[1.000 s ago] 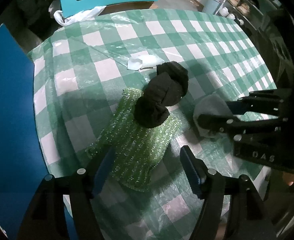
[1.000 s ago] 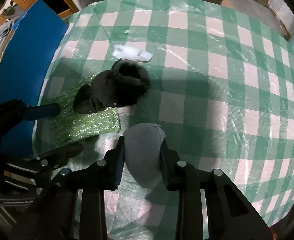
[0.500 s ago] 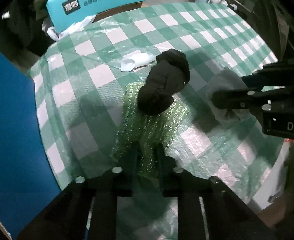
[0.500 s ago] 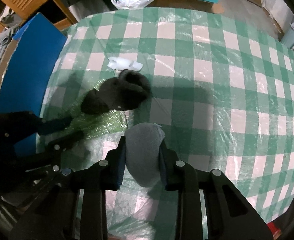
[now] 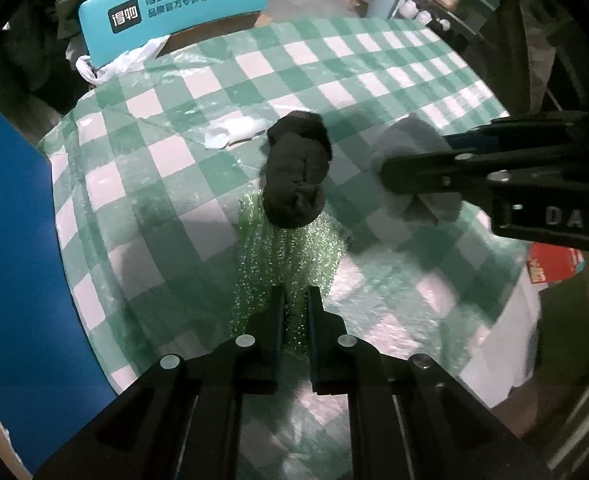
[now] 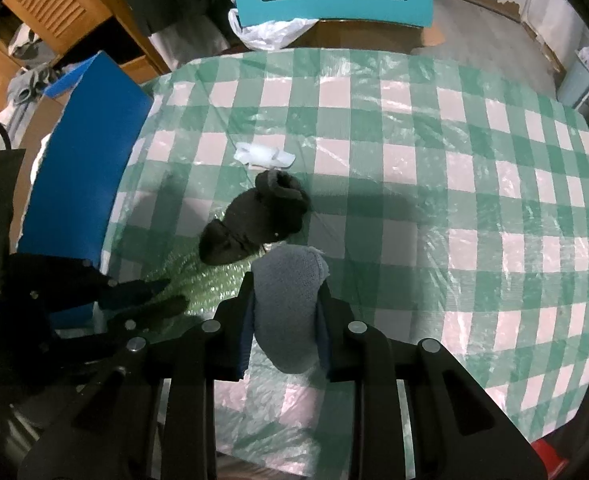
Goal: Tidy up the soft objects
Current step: 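Lift the bubble wrap with the left tool while the right tool lifts the grey sock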
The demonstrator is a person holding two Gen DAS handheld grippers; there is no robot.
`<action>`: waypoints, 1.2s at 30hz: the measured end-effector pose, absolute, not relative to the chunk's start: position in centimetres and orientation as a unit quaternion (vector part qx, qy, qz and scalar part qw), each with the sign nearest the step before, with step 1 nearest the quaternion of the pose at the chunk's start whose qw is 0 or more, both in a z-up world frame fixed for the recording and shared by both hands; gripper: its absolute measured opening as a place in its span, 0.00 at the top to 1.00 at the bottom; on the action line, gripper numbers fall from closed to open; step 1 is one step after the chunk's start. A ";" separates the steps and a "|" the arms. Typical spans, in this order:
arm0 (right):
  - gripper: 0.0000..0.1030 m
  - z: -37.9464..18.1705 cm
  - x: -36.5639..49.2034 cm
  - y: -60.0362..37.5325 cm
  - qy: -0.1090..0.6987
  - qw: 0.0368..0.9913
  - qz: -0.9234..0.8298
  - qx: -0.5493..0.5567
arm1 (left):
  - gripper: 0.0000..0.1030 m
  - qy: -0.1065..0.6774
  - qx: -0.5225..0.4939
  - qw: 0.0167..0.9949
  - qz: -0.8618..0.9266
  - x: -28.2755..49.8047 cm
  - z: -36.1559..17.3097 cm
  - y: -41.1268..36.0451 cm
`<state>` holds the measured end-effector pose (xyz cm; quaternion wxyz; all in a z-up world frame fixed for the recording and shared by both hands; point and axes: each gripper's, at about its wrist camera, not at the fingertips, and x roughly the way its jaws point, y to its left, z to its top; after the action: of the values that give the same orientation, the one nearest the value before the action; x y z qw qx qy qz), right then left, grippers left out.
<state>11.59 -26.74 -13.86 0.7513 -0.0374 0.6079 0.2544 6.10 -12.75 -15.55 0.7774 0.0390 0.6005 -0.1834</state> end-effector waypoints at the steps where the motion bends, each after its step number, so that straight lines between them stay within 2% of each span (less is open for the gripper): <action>1: 0.77 -13.7 11.6 -26.7 0.607 0.752 0.254 -0.036 | 0.91 0.598 0.037 0.779 -0.185 6.0 -15.2 -12.7; 36: 0.78 -5.7 8.4 -25.9 0.533 0.795 0.288 -0.027 | 0.91 0.508 -0.009 0.844 -0.171 3.2 -4.7 -8.3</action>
<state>8.41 -25.92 -5.70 0.7949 -0.0267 0.5331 0.2884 3.21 -8.27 -4.70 0.8442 -0.0086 0.5080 -0.1710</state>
